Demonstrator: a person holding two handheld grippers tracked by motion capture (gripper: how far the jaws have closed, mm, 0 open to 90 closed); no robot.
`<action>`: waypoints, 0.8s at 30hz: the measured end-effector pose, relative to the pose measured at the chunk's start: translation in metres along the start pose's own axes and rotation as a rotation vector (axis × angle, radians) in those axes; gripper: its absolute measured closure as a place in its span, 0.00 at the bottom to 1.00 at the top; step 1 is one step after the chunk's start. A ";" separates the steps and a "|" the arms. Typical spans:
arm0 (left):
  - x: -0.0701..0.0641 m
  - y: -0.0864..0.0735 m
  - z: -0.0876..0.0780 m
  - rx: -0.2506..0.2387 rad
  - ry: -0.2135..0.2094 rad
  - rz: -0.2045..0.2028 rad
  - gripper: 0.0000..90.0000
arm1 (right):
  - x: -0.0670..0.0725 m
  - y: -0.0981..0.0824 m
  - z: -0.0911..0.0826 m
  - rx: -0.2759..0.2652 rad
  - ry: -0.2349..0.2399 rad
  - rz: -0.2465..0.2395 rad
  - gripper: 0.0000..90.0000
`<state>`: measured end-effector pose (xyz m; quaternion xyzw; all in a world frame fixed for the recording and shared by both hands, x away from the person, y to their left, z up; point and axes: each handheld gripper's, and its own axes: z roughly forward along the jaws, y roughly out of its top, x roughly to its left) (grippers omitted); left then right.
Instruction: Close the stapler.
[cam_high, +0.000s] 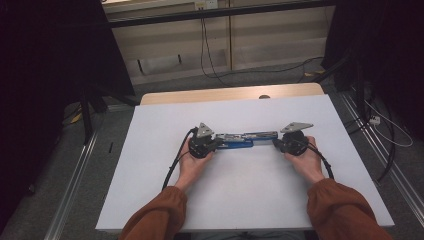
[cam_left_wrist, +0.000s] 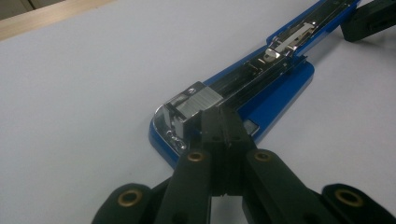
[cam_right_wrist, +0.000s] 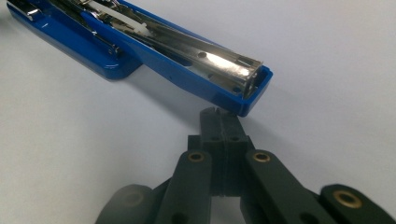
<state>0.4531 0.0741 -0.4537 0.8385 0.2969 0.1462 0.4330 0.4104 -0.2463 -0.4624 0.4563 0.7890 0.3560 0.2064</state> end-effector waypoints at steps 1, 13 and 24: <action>0.000 0.000 0.000 0.000 -0.001 -0.001 1.00 | 0.000 0.000 0.000 -0.001 0.002 -0.002 1.00; 0.000 0.000 0.000 -0.004 -0.003 0.000 1.00 | 0.001 0.001 0.002 -0.008 0.006 -0.011 1.00; 0.000 0.000 0.000 -0.004 -0.003 0.003 1.00 | 0.001 0.003 0.002 -0.019 0.009 0.005 1.00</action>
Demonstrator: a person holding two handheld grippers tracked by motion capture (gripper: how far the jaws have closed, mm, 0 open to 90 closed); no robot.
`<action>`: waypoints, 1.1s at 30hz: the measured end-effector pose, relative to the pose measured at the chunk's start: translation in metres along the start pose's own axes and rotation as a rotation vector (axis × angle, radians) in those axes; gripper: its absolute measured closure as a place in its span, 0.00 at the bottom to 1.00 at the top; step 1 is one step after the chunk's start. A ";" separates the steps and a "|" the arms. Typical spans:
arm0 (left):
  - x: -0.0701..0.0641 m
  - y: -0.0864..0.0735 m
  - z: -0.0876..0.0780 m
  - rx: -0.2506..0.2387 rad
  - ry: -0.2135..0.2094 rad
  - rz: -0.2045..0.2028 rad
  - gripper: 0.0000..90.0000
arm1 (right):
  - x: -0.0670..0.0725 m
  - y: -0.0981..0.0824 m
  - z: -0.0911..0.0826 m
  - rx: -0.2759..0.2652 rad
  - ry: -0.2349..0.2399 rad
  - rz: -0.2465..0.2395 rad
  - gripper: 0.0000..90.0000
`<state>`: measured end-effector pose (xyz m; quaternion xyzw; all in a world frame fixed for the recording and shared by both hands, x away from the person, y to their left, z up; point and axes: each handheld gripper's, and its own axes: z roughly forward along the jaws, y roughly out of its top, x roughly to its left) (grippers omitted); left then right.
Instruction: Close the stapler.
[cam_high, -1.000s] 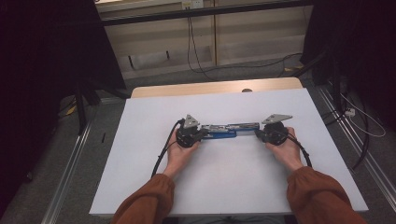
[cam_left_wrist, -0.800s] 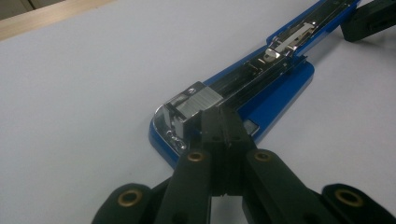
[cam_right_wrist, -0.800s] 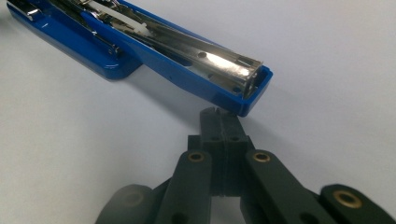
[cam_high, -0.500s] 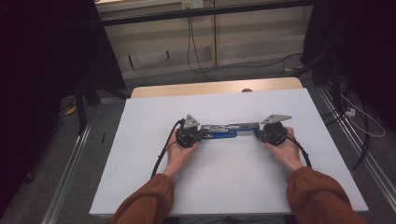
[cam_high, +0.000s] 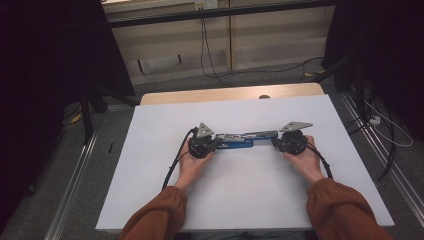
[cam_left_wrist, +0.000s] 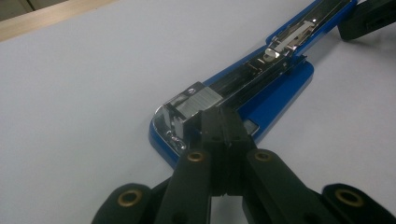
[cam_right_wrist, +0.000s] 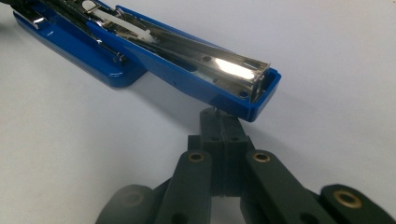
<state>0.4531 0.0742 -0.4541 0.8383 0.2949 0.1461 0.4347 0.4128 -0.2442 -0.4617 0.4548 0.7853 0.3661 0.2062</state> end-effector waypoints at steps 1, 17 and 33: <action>0.000 0.000 0.000 0.001 0.000 0.000 1.00 | 0.000 0.000 0.000 -0.002 0.002 0.002 1.00; 0.000 0.000 0.000 -0.001 0.000 0.001 1.00 | -0.001 0.004 -0.006 -0.058 0.008 0.000 1.00; 0.000 0.000 0.000 -0.004 -0.004 0.006 0.99 | 0.006 0.009 -0.010 -0.162 0.069 -0.019 1.00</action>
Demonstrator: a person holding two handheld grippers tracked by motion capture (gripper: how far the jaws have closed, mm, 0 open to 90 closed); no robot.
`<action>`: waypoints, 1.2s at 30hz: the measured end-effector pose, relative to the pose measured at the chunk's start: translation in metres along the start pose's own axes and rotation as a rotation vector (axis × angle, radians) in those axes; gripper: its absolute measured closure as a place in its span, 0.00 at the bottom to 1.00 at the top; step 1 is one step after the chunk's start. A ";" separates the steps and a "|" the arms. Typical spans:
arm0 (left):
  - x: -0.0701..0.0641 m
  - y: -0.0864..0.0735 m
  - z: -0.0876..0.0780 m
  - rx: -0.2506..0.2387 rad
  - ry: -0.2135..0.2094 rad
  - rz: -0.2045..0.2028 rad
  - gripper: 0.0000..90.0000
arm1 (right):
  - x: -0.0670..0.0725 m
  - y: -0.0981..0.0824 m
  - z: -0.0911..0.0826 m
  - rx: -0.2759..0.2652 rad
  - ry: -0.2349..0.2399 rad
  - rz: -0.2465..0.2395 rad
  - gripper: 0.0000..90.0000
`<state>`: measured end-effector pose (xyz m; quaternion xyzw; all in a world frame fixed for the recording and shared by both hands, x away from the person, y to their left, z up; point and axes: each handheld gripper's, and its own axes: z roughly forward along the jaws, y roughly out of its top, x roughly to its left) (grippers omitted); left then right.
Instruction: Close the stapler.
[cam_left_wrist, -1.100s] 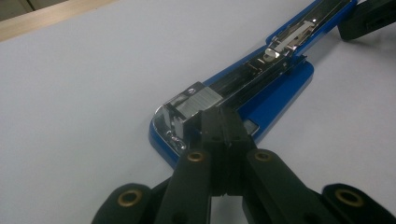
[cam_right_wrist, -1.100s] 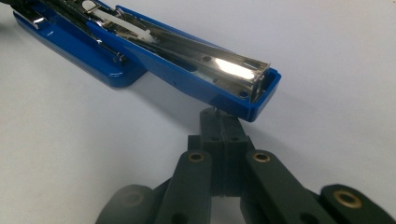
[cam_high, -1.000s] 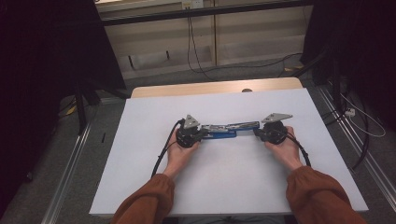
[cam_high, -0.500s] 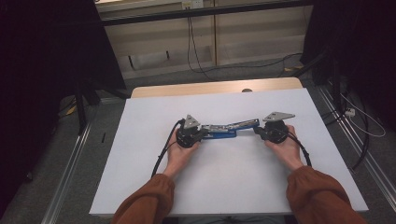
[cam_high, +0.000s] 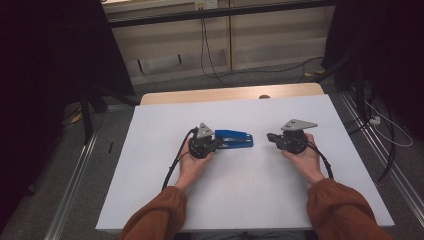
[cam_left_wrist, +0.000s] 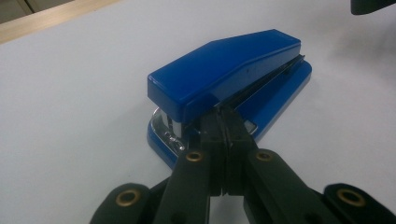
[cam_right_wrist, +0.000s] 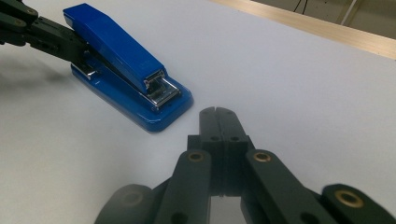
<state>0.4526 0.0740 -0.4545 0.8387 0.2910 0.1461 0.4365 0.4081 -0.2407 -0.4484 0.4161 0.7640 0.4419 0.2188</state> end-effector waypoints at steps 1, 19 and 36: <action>0.000 0.000 0.000 0.002 -0.004 -0.004 0.99 | 0.000 0.000 0.000 -0.003 0.000 0.001 0.98; -0.007 -0.001 -0.007 0.008 -0.051 -0.035 0.89 | 0.009 0.006 -0.009 -0.083 0.048 0.067 0.58; -0.004 -0.009 -0.016 -0.012 -0.014 -0.094 0.53 | 0.014 0.008 -0.008 -0.105 0.013 0.093 0.24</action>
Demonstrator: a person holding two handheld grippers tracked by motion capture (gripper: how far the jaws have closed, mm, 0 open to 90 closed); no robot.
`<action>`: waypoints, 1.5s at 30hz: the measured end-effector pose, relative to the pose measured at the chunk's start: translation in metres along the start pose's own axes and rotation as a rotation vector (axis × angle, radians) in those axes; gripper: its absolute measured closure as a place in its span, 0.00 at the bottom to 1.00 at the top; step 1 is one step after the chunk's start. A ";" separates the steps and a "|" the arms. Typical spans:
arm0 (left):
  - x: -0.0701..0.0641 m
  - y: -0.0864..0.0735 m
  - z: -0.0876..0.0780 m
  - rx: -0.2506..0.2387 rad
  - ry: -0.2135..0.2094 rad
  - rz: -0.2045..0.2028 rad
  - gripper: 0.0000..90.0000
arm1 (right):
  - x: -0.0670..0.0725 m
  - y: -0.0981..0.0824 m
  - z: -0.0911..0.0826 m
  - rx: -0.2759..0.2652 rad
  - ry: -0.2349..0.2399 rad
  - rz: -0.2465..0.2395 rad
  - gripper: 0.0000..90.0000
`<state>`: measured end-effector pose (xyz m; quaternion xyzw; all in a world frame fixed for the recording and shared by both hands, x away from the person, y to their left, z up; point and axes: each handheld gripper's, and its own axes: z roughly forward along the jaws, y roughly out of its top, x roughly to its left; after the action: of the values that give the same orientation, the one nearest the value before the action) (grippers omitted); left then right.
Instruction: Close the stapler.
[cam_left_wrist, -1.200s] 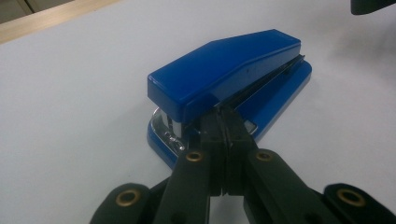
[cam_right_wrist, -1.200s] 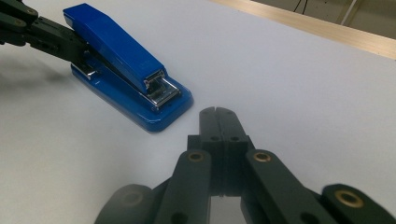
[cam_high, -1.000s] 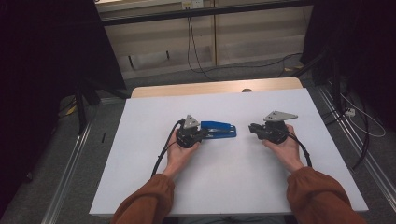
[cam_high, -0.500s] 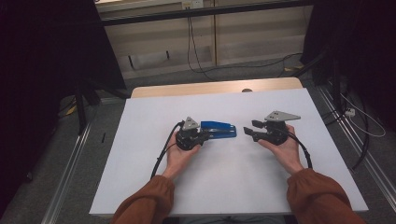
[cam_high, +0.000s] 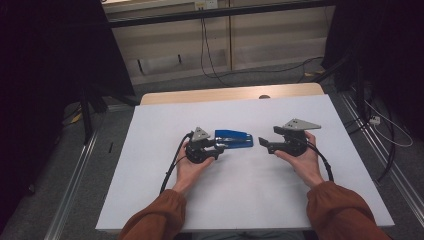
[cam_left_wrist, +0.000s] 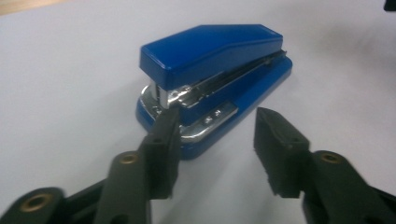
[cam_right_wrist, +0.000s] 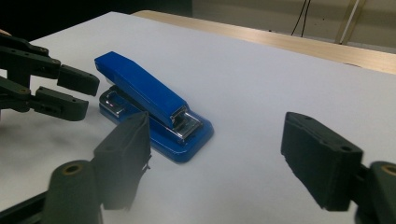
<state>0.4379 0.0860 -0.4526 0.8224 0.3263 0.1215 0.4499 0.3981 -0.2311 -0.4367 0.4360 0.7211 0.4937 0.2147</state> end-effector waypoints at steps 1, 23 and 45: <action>0.001 -0.001 -0.001 -0.003 0.001 -0.003 0.49 | 0.001 0.000 0.000 0.002 0.003 0.002 0.22; -0.002 0.008 -0.031 -0.079 0.108 0.018 0.04 | 0.009 0.000 -0.007 -0.023 -0.017 0.002 0.05; -0.011 -0.009 -0.073 -0.175 0.148 0.016 0.04 | 0.018 -0.006 -0.033 -0.055 -0.085 -0.033 0.05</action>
<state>0.3899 0.1308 -0.4180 0.7715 0.3400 0.2133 0.4936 0.3618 -0.2344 -0.4264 0.4384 0.7045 0.4910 0.2653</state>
